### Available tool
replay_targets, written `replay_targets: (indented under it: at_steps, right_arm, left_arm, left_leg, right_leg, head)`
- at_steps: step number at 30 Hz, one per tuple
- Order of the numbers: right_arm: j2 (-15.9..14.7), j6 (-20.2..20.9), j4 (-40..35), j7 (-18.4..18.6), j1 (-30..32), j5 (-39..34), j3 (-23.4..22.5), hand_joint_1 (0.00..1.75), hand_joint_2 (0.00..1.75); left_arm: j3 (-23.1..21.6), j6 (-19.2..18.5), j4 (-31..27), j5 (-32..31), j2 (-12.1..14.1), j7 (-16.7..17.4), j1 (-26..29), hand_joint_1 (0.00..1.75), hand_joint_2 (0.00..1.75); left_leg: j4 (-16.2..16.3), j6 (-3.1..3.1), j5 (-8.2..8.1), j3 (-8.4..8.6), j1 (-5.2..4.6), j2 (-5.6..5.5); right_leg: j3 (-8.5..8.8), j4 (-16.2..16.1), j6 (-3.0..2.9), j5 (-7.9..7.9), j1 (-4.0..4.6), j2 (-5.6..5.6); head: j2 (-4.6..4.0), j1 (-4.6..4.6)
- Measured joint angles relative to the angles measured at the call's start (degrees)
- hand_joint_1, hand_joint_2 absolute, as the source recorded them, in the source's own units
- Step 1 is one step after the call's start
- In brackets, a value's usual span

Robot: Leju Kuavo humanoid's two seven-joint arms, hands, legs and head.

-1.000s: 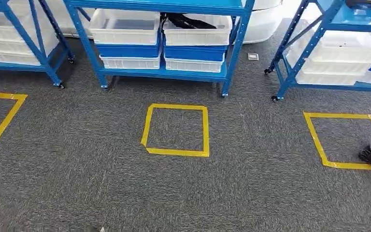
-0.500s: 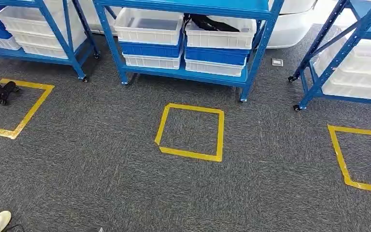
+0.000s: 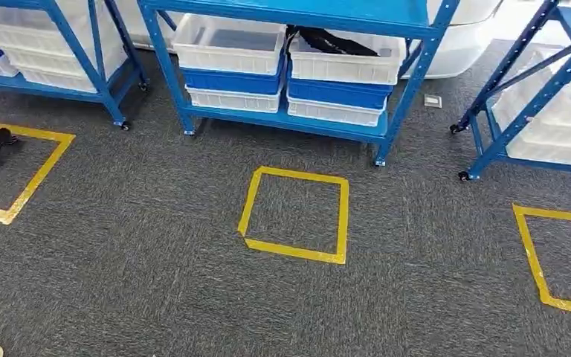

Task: Take the parts from the cabinet and place them on the table.

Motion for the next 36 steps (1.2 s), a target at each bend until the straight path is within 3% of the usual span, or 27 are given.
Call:
replay_targets:
  at_steps: [2,3,4,6,7,8,9,10,11,13,14,16,17,19,21,22,23,24,25,26,27,28,30,31,33,35,36]
  right_arm:
    - [0.0,-0.3,0.0,-0.2,0.1,0.0,0.0,0.0,0.0]
    - [-0.1,-0.4,0.0,-0.5,-0.1,0.0,0.0,0.0,0.0]
    - [-0.1,-0.4,0.0,-0.6,-0.3,0.0,-0.1,0.0,0.0]
    - [-0.1,-0.4,0.0,-0.6,-0.6,0.0,-0.1,0.0,0.0]
    - [-0.1,-0.4,0.0,-0.7,-0.7,0.0,-0.1,0.0,0.0]
    - [-0.1,-0.4,0.0,-0.7,-0.7,0.0,-0.1,0.0,0.0]
    - [-0.1,-0.4,0.0,-0.7,-0.5,0.0,-0.1,0.0,0.0]
    - [-0.2,-0.4,0.0,-0.7,-0.4,0.0,-0.2,0.0,0.0]
    - [-0.2,-0.4,0.0,-0.6,-0.4,0.0,-0.2,0.0,0.0]
    - [-0.1,-0.4,0.0,-0.6,-0.5,0.0,-0.2,0.0,0.0]
    - [0.0,-0.4,0.0,-0.6,-0.5,0.0,-0.2,0.0,0.0]
    - [0.1,-0.4,0.0,-0.6,-0.3,0.0,-0.2,0.0,0.0]
    - [0.1,-0.4,0.0,-0.5,-0.2,0.0,-0.2,0.0,0.0]
    - [0.2,-0.4,0.0,-0.5,0.0,0.0,-0.2,0.0,0.0]
    - [0.2,-0.4,0.0,-0.5,0.3,0.0,-0.2,0.0,0.0]
    - [0.2,-0.4,0.0,-0.5,0.5,0.0,-0.2,0.0,0.0]
    - [0.2,-0.4,0.0,-0.4,0.7,0.0,-0.2,0.0,0.0]
    - [0.2,-0.4,0.0,-0.3,0.7,0.0,-0.2,0.0,0.0]
    - [0.0,-0.4,0.1,-0.3,0.6,0.0,-0.2,0.0,0.0]
    - [-0.2,-0.4,0.1,-0.3,0.7,0.0,-0.2,0.0,0.0]
    - [-0.1,-0.5,0.1,-0.4,0.3,0.0,-0.1,0.0,0.0]
    - [-0.1,-0.5,0.0,-0.4,0.3,0.1,-0.1,0.0,0.0]
    - [-0.3,-0.5,0.0,-0.6,-0.8,0.1,-0.1,0.0,0.0]
    - [-0.3,-0.5,0.0,-0.6,-1.1,0.1,-0.1,0.0,0.0]
    - [-0.3,-0.5,0.0,-0.8,-0.8,0.0,-0.1,0.0,0.0]
    - [-0.2,-0.5,0.0,-0.8,-0.3,-0.1,-0.1,0.0,0.0]
    - [-0.2,-0.5,0.0,-1.0,-0.1,-0.1,-0.1,0.0,0.0]
  left_arm:
    - [0.0,0.2,0.0,0.0,0.0,0.0,0.1,0.0,0.0]
    - [0.0,0.4,0.0,0.0,0.0,0.0,0.3,0.0,0.0]
    - [0.0,0.4,0.0,0.0,0.0,0.0,0.5,0.0,0.0]
    - [0.1,0.4,0.0,0.0,0.0,0.0,0.8,0.0,0.0]
    - [0.1,0.4,0.0,0.0,0.0,0.0,0.9,0.0,0.0]
    - [0.1,0.4,0.0,0.0,0.0,0.0,0.9,0.0,0.0]
    - [0.1,0.4,0.1,0.0,0.0,0.0,1.2,0.0,0.0]
    - [0.1,0.4,0.3,0.0,0.0,0.0,1.0,0.0,0.0]
    - [0.1,0.4,0.2,0.0,0.0,0.0,1.1,0.0,0.0]
    - [0.2,0.4,0.2,0.0,-0.1,0.1,0.9,0.0,0.0]
    - [0.3,0.4,0.2,0.0,-0.1,0.1,0.6,0.0,0.0]
    - [0.3,0.4,0.1,0.0,-0.1,0.0,0.3,0.0,0.0]
    - [0.4,0.4,0.1,0.0,-0.1,0.0,0.2,0.0,0.0]
    - [0.5,0.4,0.1,0.0,-0.1,0.0,0.3,0.0,0.0]
    - [0.5,0.4,0.1,0.0,-0.1,0.0,0.4,0.0,0.0]
    - [0.6,0.4,0.1,0.0,-0.1,0.0,0.4,0.0,0.0]
    - [0.6,0.4,0.1,0.0,0.0,0.0,0.5,0.0,0.0]
    - [0.6,0.4,0.1,0.0,0.0,0.0,0.7,0.0,0.0]
    - [0.6,0.4,0.3,0.0,-0.2,0.1,0.9,0.0,0.0]
    - [0.6,0.4,0.5,-0.1,-0.6,0.1,0.5,0.0,0.0]
    - [0.6,0.5,0.2,-0.2,-0.6,0.4,-0.2,0.0,0.0]
    - [0.6,0.6,-0.1,-0.2,-0.6,0.3,-0.6,0.0,0.0]
    - [0.6,0.6,-0.3,-0.2,-1.2,0.2,-2.2,0.0,0.0]
    - [0.6,0.6,-0.4,-0.2,-1.3,0.1,-2.3,0.0,0.0]
    - [0.6,0.7,-0.4,-0.4,-1.2,0.1,-1.8,0.0,0.0]
    - [0.7,0.7,-0.4,-0.5,-0.9,0.2,-1.4,0.0,0.0]
    - [0.7,0.9,-0.4,-0.6,-0.9,0.2,-1.0,0.0,0.0]
  left_leg:
    - [-1.4,0.66,-1.05,2.33,-0.03,-0.34]
    - [-1.8,0.73,-1.73,3.54,-0.05,-0.6]
    - [-2.2,0.72,-2.45,4.81,-0.06,-0.73]
    - [-2.7,0.61,-3.97,7.42,-0.08,-1.13]
    - [-2.8,0.54,-4.88,8.79,-0.08,-1.39]
    - [-2.8,0.36,-5.92,10.17,-0.08,-1.59]
    - [-3.1,0.15,-6.92,9.95,-0.09,-1.59]
    - [-2.5,-0.03,-7.88,12.13,-0.21,-1.63]
    - [-3.1,-0.55,-8.65,12.44,-0.36,-1.82]
    - [-2.8,-1.18,-8.48,13.96,-0.31,-1.75]
    - [-1.1,-1.4,-7.84,13.61,-0.35,-1.75]
    - [7.3,-1.92,-5.33,9.08,-0.36,-0.6]
    - [11.7,-2.21,-5.32,6.06,-0.22,-0.33]
    - [16.4,-2.71,-10.85,0.35,0.21,-0.03]
    - [15.3,-3.18,-16.69,-3.04,0.52,0.12]
    - [13.2,-3.29,-17.15,-3.96,0.63,0.2]
    - [9.9,-3.43,-14.53,-4.3,0.7,0.31]
    - [5.5,-3.69,-7.39,-4.32,0.84,0.8]
    - [1.3,-3.97,1.48,-4.91,1.17,1.79]
    - [1.0,-3.83,4.25,-4.37,1.39,2.98]
    - [1.6,-3.25,3.7,-3.31,1.32,2.89]
    - [0.7,-2.67,2.85,-3.77,1.68,1.74]
    - [0.8,-2.06,2.56,-2.51,1.7,0.66]
    - [0.8,-1.69,2.28,-2.28,1.23,0.5]
    - [0.8,-0.77,1.3,-1.66,0.58,0.14]
    - [0.9,-0.34,0.42,-0.83,-0.08,0.02]
    - [0.9,-0.16,0.04,-0.27,-0.61,0.0]
  right_leg:
    - [-6.15,9.2,-1.05,-0.62,0.29,0.19]
    - [-8.81,11.9,-1.63,-2.95,0.32,0.2]
    - [-10.65,12.8,-2.38,-5.73,0.44,0.21]
    - [-12.77,10.9,-2.22,-8.63,0.43,0.21]
    - [-13.16,8.1,-1.34,-7.8,0.35,0.2]
    - [-13.32,4.0,-0.14,-4.23,0.25,0.2]
    - [-13.55,0.0,1.36,2.1,0.15,0.14]
    - [-13.99,-1.7,1.98,7.51,0.08,-0.08]
    - [-12.93,-2.2,0.13,7.68,0.5,-0.63]
    - [-11.76,-3.2,-1.7,7.84,0.6,-0.24]
    - [-9.88,-3.5,-2.23,7.53,0.23,0.01]
    - [-7.06,-4.5,-3.33,6.27,-0.34,-0.2]
    - [-5.95,-4.8,-3.59,5.57,-0.38,-0.19]
    - [-3.42,-5.2,-3.5,3.8,-0.55,0.11]
    - [-0.35,-5.7,-3.2,1.78,-0.8,0.66]
    - [1.23,-6.1,-3.0,0.63,-1.0,0.82]
    - [3.34,-6.5,-2.72,-0.58,-1.2,0.85]
    - [5.41,-7.2,-2.39,-1.73,-1.39,0.79]
    - [7.24,-7.3,-2.14,-2.9,-0.72,1.0]
    - [7.96,-8.1,-2.18,-4.16,-0.53,1.17]
    - [10.21,-10.4,-1.84,-6.2,0.18,0.9]
    - [12.75,-8.7,-1.02,-4.07,-0.01,0.76]
    - [10.46,-5.3,-0.44,-2.04,-0.18,0.95]
    - [8.35,-1.6,-0.38,-2.42,-0.09,0.84]
    - [1.34,7.0,-1.27,-6.47,0.04,0.77]
    - [-3.9,10.2,-2.72,-11.55,0.34,0.76]
    - [-5.6,9.7,-3.1,-12.65,0.66,0.76]
  head:
    - [0.0,0.22]
    - [0.0,0.21]
    - [0.0,0.24]
    - [0.0,0.17]
    - [0.0,0.26]
    - [0.0,0.28]
    - [0.0,0.39]
    - [-0.02,0.43]
    - [0.0,0.44]
    - [0.0,0.33]
    - [0.0,0.31]
    - [-0.07,-0.07]
    - [-0.02,-0.25]
    - [-0.02,-0.29]
    - [0.0,-0.42]
    - [0.0,-0.48]
    - [0.0,-0.5]
    - [0.0,-0.5]
    - [0.0,-1.19]
    - [0.0,-1.99]
    - [0.0,-1.45]
    - [0.0,-1.23]
    - [0.02,-0.37]
    - [-0.04,-0.02]
    - [0.0,0.59]
    - [0.0,0.85]
    - [0.0,0.89]
